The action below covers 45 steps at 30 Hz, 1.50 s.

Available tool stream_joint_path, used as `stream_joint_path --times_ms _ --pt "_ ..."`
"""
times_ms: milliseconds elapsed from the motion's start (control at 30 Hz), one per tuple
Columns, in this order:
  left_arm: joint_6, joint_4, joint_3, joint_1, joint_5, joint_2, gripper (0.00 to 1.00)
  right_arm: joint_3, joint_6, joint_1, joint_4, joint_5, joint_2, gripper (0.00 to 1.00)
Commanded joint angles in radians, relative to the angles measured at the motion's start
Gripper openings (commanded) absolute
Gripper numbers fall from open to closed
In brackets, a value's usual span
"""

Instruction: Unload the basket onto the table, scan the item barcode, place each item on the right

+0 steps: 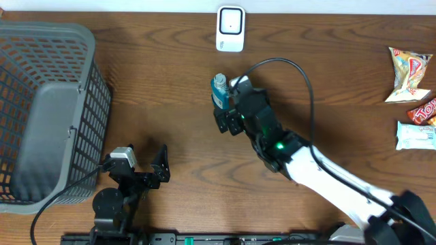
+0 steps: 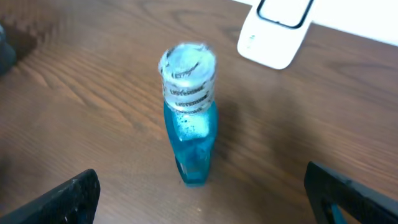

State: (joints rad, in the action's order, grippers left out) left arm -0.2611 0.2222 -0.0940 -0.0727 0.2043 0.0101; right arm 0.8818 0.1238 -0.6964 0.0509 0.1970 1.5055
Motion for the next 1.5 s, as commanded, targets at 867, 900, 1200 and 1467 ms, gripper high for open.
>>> stream_joint_path --times_ms 867,900,1200,1467 --pt "0.006 0.023 0.016 0.005 0.005 -0.005 0.98 0.287 -0.140 0.074 0.076 -0.129 0.373 0.84" --pt "0.006 0.023 0.016 0.005 0.005 -0.005 0.98 0.287 -0.140 0.074 0.081 -0.129 0.378 0.81" --pt "0.006 0.024 0.016 0.005 0.005 -0.005 0.98 0.287 -0.136 0.074 0.114 -0.159 0.393 0.38" --pt "0.006 0.023 0.016 0.005 0.005 -0.005 0.98 0.317 -0.075 0.100 0.030 -0.317 0.380 0.11"
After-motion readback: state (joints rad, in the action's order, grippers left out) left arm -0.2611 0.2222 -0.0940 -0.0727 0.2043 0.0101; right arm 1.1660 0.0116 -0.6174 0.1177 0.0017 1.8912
